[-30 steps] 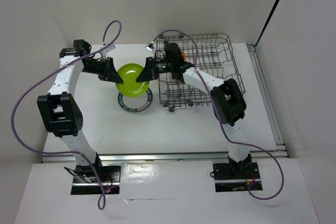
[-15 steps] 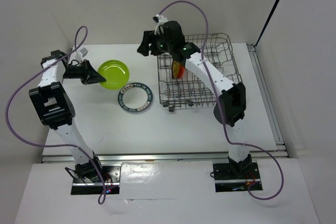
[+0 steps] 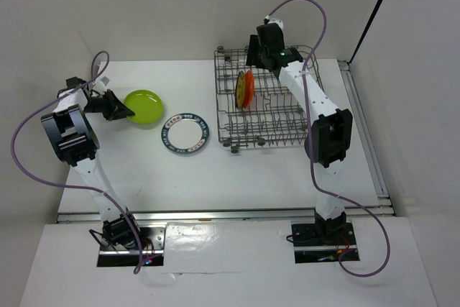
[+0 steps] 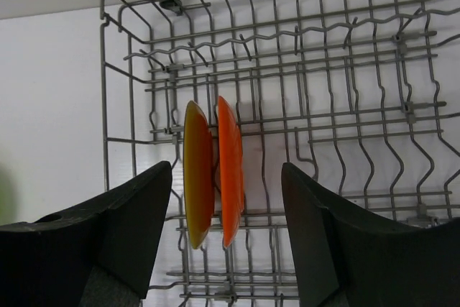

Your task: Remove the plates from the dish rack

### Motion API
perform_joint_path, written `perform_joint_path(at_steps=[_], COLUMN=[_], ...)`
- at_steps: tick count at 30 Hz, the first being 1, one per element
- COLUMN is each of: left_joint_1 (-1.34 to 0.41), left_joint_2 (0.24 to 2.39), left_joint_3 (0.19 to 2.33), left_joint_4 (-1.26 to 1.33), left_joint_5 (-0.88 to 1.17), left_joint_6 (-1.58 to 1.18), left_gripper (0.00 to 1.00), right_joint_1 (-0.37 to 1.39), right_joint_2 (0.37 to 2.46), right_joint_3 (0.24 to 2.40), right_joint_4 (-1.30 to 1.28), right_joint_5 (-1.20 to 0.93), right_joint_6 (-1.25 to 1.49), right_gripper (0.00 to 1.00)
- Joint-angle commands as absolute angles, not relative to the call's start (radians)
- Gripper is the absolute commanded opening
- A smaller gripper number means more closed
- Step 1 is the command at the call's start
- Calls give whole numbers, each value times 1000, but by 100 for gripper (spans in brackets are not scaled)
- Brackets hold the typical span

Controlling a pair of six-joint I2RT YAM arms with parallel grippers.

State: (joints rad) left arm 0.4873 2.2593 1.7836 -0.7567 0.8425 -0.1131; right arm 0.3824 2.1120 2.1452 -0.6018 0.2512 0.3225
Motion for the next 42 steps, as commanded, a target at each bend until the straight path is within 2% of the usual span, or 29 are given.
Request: perform_joint_path(at_steps=[1,9,14,17,24,26,29,30,34,42], left_joint_1=[483,483,483,483,483,483,483,483,483,463], left_joint_2=[2284,2399,2399,2375,2298,2261,2220,2206,2146,2016], left_joint_3=[1746,1756,1747,1738,1738,1749,1749,1749,1770,1812], left_joint_4=[-643,-666,-695,-704,-773,-791,-816,-828,-856,-899], left_joint_5=[813,788,750,730,664,640,602,591,555,546], left_joint_6=[-178,-187,-196,-196,-178,-155,-131,-130,-112,-81], left_gripper=[0,0,35,42,69,75,78,78,78,79], right_joint_1=[400,400,400,400,400,400,400,400,400,430], right_joint_2=[2143,2201,2224,2263,2318,2332,2358,2358,2321,2197], right_joint_3=[2151,2151,2111,2146,2155,2155,2164,2164,2164,2230], right_joint_4=[-647,-678,-658,-670,-661,-652,-652,-652,-641,-640], right_joint_5=[294,308,308,299,315,304,304,304,304,500], right_joint_6=[353,385,394,394,394,394,394,394,394,324], right_gripper=[69,58,54,54,54,50,37,25,0,0])
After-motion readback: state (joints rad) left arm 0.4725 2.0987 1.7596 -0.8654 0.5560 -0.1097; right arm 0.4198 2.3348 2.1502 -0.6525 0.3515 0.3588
